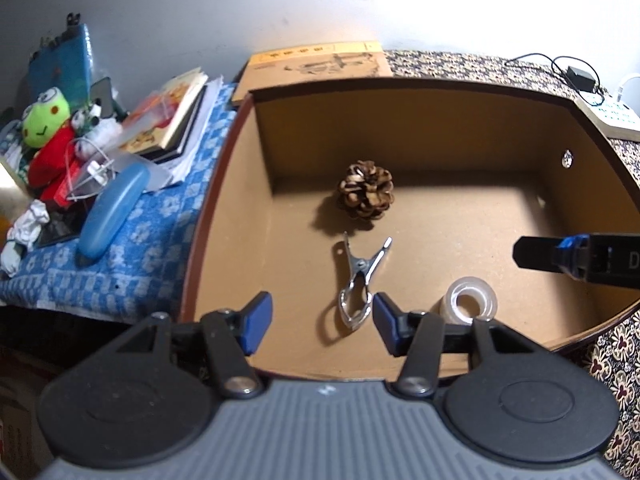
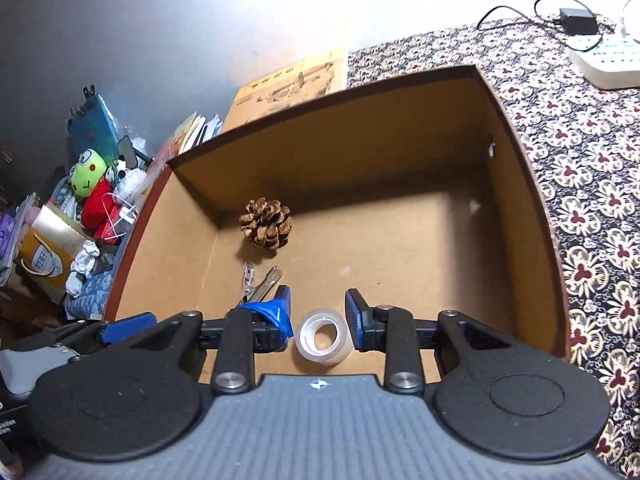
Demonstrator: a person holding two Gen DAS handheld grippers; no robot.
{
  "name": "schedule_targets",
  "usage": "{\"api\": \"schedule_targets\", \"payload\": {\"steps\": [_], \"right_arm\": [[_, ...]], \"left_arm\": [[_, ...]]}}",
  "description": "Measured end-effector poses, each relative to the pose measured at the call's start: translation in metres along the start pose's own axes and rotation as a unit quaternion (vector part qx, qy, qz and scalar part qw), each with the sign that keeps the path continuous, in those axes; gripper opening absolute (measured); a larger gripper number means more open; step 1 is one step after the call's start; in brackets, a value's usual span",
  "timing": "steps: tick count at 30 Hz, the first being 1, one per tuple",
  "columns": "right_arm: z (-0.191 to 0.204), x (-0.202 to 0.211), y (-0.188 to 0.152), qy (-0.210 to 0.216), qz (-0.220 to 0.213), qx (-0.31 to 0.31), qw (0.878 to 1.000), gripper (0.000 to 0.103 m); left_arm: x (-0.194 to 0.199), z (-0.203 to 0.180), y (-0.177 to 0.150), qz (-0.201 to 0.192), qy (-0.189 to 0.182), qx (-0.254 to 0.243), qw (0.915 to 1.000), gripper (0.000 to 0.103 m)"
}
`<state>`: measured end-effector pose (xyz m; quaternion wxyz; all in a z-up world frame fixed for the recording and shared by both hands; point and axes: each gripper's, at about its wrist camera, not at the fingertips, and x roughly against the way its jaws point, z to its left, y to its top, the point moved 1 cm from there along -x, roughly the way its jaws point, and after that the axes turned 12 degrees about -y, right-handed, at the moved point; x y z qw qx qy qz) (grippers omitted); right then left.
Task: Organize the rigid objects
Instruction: 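Withdraw the right tool from the box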
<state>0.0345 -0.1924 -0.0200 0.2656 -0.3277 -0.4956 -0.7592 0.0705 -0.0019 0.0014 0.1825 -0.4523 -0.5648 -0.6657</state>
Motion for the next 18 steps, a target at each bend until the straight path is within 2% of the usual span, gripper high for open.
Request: {"api": "schedule_targets", "payload": {"steps": [13, 18], "right_arm": [[0.007, 0.025, -0.013, -0.02, -0.039, 0.023, 0.999, 0.014], [0.005, 0.029, -0.017, -0.011, -0.046, 0.017, 0.999, 0.014]], "left_arm": [[0.025, -0.001, -0.004, -0.021, 0.02, 0.01, 0.9995, 0.055], [0.037, 0.0, -0.005, -0.032, 0.022, 0.015, 0.9991, 0.055]]}}
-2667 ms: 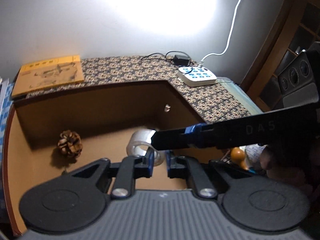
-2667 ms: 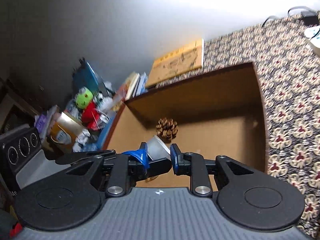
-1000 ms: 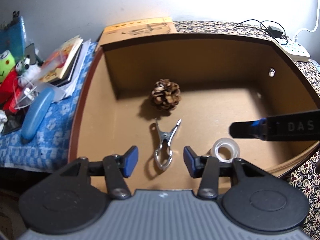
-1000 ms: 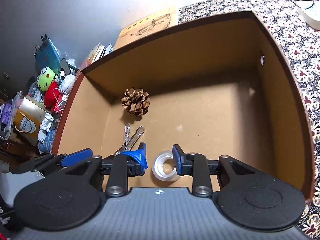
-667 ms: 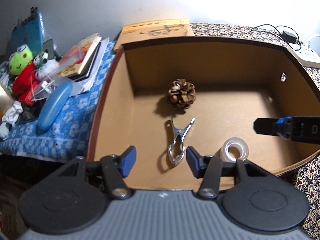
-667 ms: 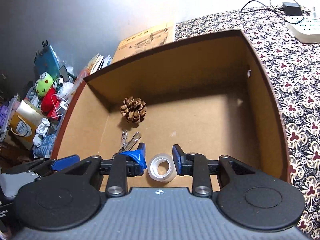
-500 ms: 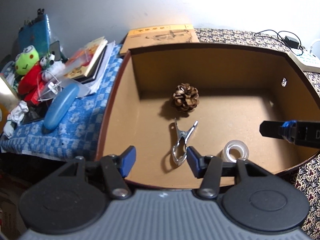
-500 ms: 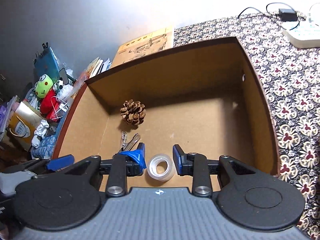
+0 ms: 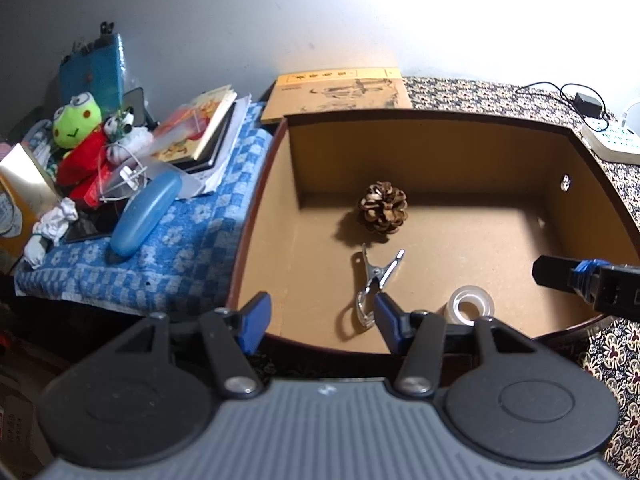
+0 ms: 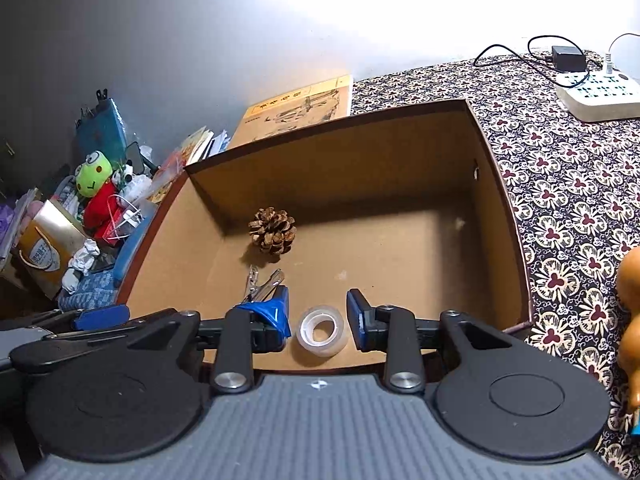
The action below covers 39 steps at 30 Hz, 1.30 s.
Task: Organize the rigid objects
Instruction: 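Withdraw the right tool from the box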
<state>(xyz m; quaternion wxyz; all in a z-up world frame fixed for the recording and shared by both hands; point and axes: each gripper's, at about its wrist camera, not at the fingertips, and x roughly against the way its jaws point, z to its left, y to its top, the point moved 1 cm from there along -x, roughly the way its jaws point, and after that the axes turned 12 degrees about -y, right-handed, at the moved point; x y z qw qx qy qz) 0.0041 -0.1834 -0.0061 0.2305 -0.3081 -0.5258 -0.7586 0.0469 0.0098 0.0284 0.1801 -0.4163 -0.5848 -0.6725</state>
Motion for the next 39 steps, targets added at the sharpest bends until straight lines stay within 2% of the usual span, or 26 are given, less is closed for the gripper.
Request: {"api": "schedule_targets", "payload": {"steps": [7, 12, 19, 31, 39], "right_arm": [[0.003, 0.006, -0.008, 0.005, -0.012, 0.0, 1.0, 0.015], [0.004, 0.018, -0.01, 0.007, -0.041, 0.001, 0.999, 0.016], [0.002, 0.029, -0.015, 0.014, -0.056, -0.022, 0.998, 0.017], [0.0, 0.035, -0.025, 0.016, -0.05, -0.024, 0.998, 0.017], [0.002, 0.04, -0.029, 0.009, -0.062, -0.011, 0.998, 0.018]], "left_arm": [[0.014, 0.001, -0.002, -0.008, 0.007, 0.008, 0.9999, 0.055], [0.016, 0.007, -0.005, 0.001, 0.006, 0.029, 0.9996, 0.055], [0.021, 0.009, -0.008, -0.004, 0.01, 0.035, 0.9993, 0.056], [0.029, 0.008, -0.012, -0.007, 0.012, 0.04, 0.9991, 0.056], [0.031, 0.007, -0.017, -0.003, 0.01, 0.042, 0.9991, 0.056]]}}
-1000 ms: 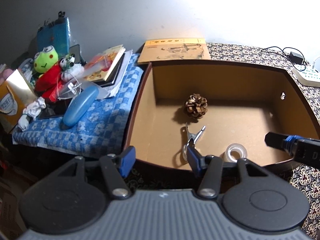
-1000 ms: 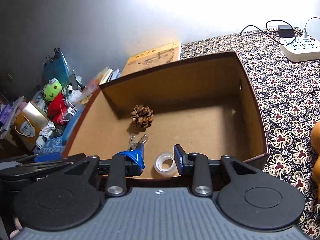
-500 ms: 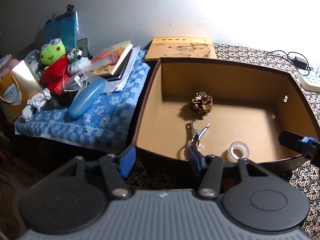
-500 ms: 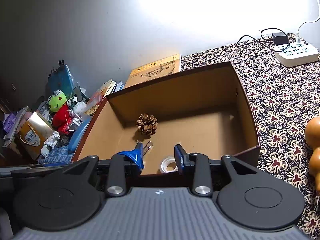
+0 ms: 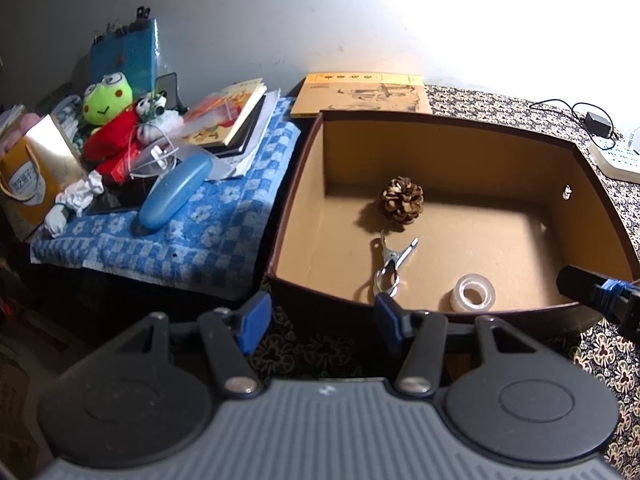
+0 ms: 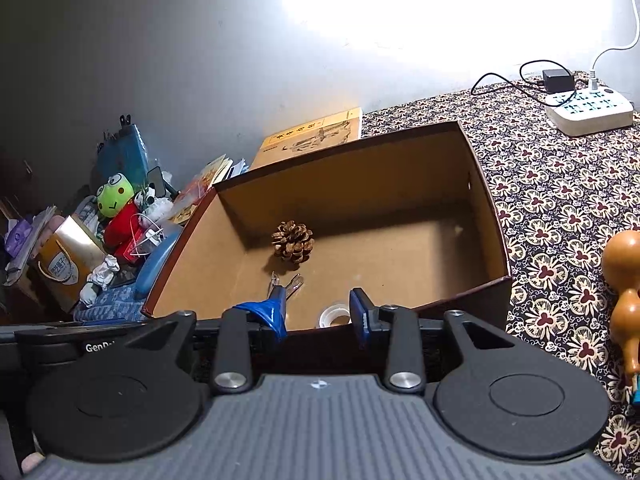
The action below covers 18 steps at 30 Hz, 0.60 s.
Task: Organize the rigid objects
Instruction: 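Withdraw the right tool from the box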
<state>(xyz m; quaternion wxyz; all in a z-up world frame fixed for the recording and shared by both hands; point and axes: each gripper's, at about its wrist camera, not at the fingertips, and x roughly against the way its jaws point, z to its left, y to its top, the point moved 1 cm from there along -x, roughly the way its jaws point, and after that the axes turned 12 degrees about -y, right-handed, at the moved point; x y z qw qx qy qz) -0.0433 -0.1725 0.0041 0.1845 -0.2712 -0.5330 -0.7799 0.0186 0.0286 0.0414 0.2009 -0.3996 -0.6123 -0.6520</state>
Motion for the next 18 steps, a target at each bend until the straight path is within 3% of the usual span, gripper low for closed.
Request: {"api": "schedule_targets", "payload": {"steps": [10, 18], "right_arm": [[0.003, 0.008, -0.009, 0.013, -0.001, 0.017, 1.0, 0.018], [0.001, 0.006, -0.018, 0.017, 0.021, 0.017, 0.999, 0.018]], "left_arm": [[-0.006, -0.001, -0.011, 0.023, -0.006, 0.007, 0.9997, 0.056], [-0.015, -0.002, -0.022, 0.043, -0.01, 0.01, 0.999, 0.056]]}}
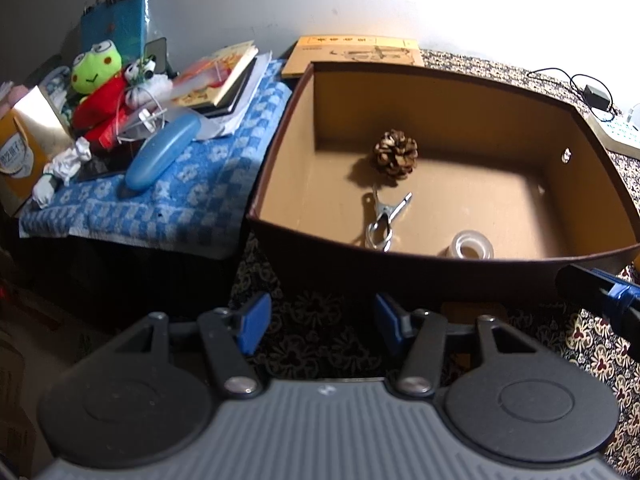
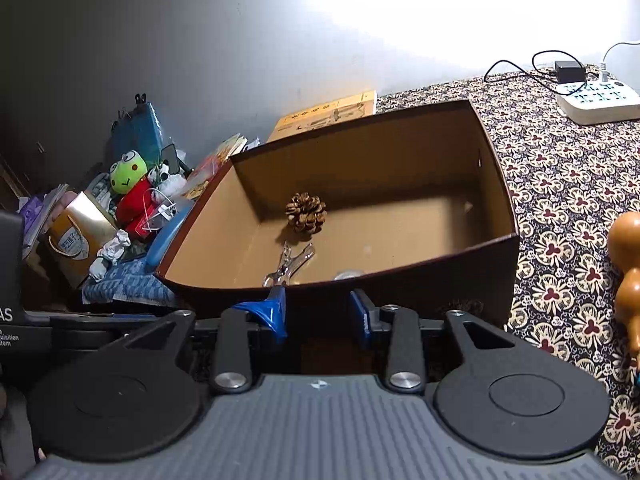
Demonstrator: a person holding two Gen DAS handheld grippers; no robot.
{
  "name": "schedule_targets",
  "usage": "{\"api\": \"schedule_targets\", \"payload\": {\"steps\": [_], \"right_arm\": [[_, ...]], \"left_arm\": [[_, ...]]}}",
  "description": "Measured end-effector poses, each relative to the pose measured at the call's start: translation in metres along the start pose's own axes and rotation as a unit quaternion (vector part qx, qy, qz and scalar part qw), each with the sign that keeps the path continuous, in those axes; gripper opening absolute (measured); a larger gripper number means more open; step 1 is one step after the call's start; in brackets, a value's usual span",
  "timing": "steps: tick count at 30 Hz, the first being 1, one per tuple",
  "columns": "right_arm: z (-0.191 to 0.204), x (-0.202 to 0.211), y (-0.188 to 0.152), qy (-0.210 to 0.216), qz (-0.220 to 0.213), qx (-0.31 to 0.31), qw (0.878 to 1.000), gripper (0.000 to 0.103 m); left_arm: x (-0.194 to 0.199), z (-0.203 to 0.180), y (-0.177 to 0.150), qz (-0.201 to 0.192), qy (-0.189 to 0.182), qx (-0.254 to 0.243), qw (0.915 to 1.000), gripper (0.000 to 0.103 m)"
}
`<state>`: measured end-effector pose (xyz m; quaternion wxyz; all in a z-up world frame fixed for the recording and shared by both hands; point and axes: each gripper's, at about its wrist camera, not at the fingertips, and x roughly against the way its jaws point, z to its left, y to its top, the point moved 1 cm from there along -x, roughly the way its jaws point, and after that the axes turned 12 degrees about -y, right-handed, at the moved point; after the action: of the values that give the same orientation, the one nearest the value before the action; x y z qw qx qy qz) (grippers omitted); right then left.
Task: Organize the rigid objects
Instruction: 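Withdraw the right tool from the box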
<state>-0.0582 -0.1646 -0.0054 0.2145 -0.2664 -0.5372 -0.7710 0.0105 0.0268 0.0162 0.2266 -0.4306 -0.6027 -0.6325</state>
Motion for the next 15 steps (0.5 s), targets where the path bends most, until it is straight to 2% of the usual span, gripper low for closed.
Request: {"api": "schedule_targets", "payload": {"steps": [10, 15], "right_arm": [[-0.005, -0.004, -0.014, -0.005, 0.025, -0.004, 1.0, 0.018], [-0.009, -0.006, -0.02, -0.008, 0.037, -0.008, 0.999, 0.018]], "left_arm": [[-0.018, -0.001, -0.012, 0.046, -0.011, 0.008, 0.9988, 0.056], [-0.022, -0.005, -0.019, 0.054, -0.013, -0.005, 0.9984, 0.056]]}}
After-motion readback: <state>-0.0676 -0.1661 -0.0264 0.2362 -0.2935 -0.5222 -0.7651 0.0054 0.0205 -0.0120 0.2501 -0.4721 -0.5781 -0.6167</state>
